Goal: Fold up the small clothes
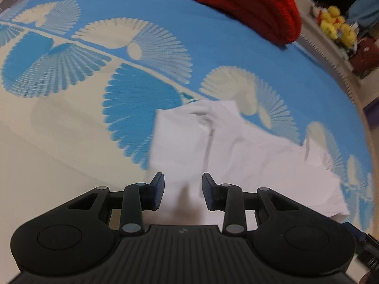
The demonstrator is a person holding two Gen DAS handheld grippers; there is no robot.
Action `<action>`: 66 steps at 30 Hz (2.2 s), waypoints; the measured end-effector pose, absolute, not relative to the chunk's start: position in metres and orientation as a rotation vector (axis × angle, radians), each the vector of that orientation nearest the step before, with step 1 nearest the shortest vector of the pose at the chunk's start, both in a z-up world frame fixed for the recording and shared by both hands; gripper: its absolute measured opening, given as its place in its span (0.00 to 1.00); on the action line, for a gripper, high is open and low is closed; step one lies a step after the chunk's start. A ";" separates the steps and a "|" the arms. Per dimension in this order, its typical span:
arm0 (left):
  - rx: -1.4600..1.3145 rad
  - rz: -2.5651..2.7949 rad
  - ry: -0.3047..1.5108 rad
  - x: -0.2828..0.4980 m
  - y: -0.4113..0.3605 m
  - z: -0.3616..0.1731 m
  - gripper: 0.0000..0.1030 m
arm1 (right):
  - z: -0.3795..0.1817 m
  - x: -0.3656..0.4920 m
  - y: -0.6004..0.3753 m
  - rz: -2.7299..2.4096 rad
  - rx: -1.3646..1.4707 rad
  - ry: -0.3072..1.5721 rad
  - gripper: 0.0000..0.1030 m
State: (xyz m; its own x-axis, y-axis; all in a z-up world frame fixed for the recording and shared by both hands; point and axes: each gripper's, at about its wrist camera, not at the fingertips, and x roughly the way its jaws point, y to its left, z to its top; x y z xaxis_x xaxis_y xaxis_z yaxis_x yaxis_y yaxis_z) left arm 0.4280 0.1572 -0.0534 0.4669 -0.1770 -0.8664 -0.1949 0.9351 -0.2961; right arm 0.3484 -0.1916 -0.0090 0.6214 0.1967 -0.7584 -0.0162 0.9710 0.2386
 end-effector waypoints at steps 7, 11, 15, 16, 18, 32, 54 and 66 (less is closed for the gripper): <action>-0.426 -0.022 1.057 0.435 0.136 -0.062 0.30 | -0.035 0.361 -0.272 -0.127 0.539 0.988 0.50; -0.437 -0.011 1.095 0.442 0.126 -0.081 0.30 | -0.038 0.375 -0.293 -0.173 0.524 0.975 0.50; -0.399 0.006 1.138 0.446 0.117 -0.097 0.30 | -0.042 0.379 -0.325 -0.226 0.632 0.976 0.50; -0.393 0.008 1.143 0.447 0.116 -0.100 0.30 | -0.038 0.377 -0.333 -0.240 0.641 0.971 0.50; -0.373 -0.004 1.148 0.448 0.111 -0.104 0.30 | -0.036 0.377 -0.342 -0.262 0.648 0.960 0.50; -0.179 0.084 0.914 0.403 0.130 -0.013 0.01 | -0.046 0.377 -0.354 -0.311 0.789 0.966 0.50; -0.263 0.056 1.148 0.425 0.144 -0.088 0.10 | -0.085 0.381 -0.340 -0.332 0.860 0.988 0.45; -0.235 0.173 1.222 0.407 0.165 -0.091 0.35 | -0.096 0.374 -0.344 -0.359 0.748 1.087 0.24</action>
State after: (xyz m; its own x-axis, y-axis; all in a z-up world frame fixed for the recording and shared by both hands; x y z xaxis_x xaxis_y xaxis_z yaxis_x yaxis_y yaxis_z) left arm 0.4065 0.1646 -0.0911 0.3331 0.0048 -0.9429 -0.2567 0.9627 -0.0857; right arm 0.3738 -0.3436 -0.0964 0.4405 0.0901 -0.8932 0.6039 0.7065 0.3691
